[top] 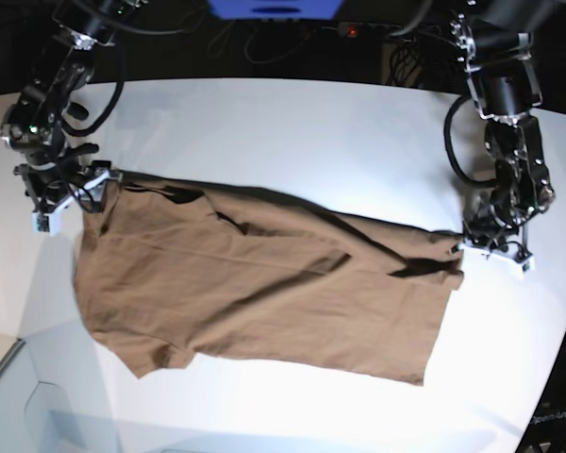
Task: Layout the t-shirt on the table in an organized manner, then fold the t-shirt properly
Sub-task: 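Release the corners and regrasp the shirt edge with both grippers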
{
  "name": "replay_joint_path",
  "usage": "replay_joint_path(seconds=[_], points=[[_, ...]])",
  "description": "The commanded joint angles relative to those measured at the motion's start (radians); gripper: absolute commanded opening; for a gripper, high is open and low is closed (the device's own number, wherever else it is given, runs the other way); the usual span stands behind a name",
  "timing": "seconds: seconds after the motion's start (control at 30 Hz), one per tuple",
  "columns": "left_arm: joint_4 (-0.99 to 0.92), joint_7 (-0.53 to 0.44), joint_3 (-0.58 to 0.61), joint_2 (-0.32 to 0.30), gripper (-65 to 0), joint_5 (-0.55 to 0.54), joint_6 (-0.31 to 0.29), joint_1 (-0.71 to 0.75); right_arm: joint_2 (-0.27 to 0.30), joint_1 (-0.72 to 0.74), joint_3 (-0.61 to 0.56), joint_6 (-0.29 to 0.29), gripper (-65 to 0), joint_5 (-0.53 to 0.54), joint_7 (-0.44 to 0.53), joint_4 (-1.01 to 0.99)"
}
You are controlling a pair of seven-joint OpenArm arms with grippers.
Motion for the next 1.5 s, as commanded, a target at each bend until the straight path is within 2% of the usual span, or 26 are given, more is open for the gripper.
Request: replay_joint_path(seconds=[0.0, 0.07, 0.37, 0.63, 0.73, 0.9, 1.0, 1.3, 1.47], points=[[0.021, 0.077, -0.001, -0.002, -65.0, 0.024, 0.014, 0.028, 0.006, 0.015, 0.002, 0.035, -23.1, 0.015, 0.025, 0.022], [0.068, 0.077, -0.003, -0.002, -65.0, 0.024, 0.014, 0.054, 0.006, 0.015, 0.002, 0.057, -22.7, 0.014, 0.025, 0.022], [0.176, 0.077, -0.004, -0.002, -65.0, 0.024, 0.014, 0.126, 0.012, 0.018, 0.003, 0.057, -22.7, 0.011, 0.03, 0.02], [0.191, 0.077, -0.004, -0.005, -64.3, 0.024, 0.014, 0.118, 0.009, 0.015, 0.003, 0.057, -22.8, 0.011, 0.028, 0.02], [0.2, 0.078, -0.004, -0.005, -57.0, 0.024, 0.014, 0.104, 0.009, 0.015, 0.003, 0.057, -22.9, 0.011, 0.027, 0.02], [0.2, 0.075, -0.004, -0.008, -32.8, 0.032, 0.016, 0.1, 0.012, 0.003, 0.003, 0.057, -23.0, 0.012, 0.03, 0.019], [0.188, 0.068, 0.003, -0.008, -22.9, 0.033, 0.016, 0.094, 0.012, 0.003, 0.003, 0.057, -23.0, 0.012, 0.03, 0.014], [0.076, 0.068, 0.005, -0.003, -21.9, 0.035, 0.016, -0.026, 0.009, 0.003, 0.003, 0.057, -23.1, 0.012, 0.03, 0.012], [0.056, 0.068, 0.005, -0.003, -21.9, 0.035, 0.016, -0.041, 0.01, 0.001, 0.003, 0.057, -23.1, 0.011, 0.027, 0.012]])
